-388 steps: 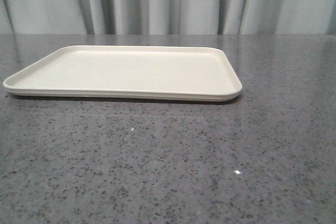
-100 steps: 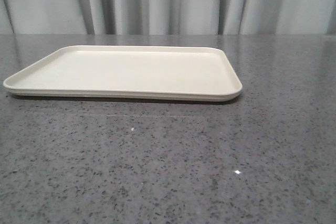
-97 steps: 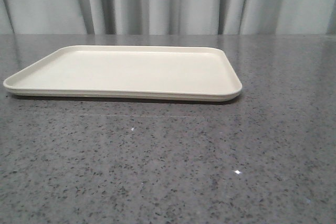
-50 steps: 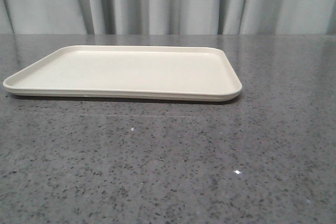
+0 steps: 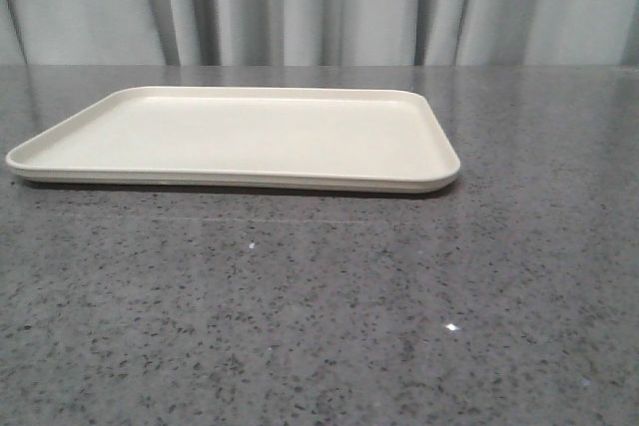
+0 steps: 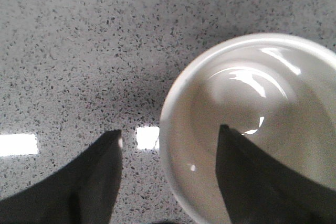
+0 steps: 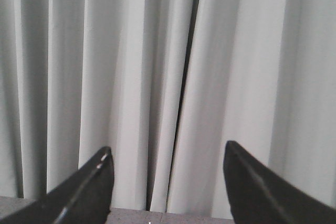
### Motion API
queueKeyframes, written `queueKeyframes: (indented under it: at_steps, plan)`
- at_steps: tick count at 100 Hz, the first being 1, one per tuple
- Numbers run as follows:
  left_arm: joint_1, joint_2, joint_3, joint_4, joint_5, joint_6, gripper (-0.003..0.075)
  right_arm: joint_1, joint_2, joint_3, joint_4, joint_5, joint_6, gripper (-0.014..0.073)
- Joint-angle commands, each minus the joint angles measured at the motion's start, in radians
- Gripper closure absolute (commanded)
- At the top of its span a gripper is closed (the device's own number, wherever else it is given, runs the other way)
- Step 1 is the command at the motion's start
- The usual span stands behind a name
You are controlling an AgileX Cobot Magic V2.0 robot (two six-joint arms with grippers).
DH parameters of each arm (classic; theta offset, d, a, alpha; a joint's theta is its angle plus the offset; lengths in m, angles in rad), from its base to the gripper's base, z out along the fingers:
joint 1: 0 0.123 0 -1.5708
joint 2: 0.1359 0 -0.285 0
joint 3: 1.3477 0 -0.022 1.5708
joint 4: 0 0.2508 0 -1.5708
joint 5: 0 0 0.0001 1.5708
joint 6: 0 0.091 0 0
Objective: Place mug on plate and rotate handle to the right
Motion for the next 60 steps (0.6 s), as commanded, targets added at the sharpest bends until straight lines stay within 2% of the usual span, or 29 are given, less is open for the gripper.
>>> queueKeyframes:
  at_steps: [1, 18, 51, 60]
  plan:
    - [0.003, 0.013, -0.024, -0.004, -0.038, -0.003, 0.0332, 0.0, 0.016, -0.034, 0.002, -0.015, -0.011, 0.0129]
    - [0.003, 0.034, -0.024, -0.004, -0.07, -0.003, 0.0332, 0.0, 0.016, -0.034, 0.002, -0.015, -0.011, 0.0129]
    - [0.003, 0.073, -0.022, -0.001, -0.049, -0.003, 0.0334, 0.0, 0.016, -0.034, 0.002, -0.016, -0.011, 0.0129]
    - [0.003, 0.073, -0.022, 0.014, -0.049, -0.003, 0.0379, 0.0, 0.016, -0.034, 0.002, -0.016, -0.011, 0.0129]
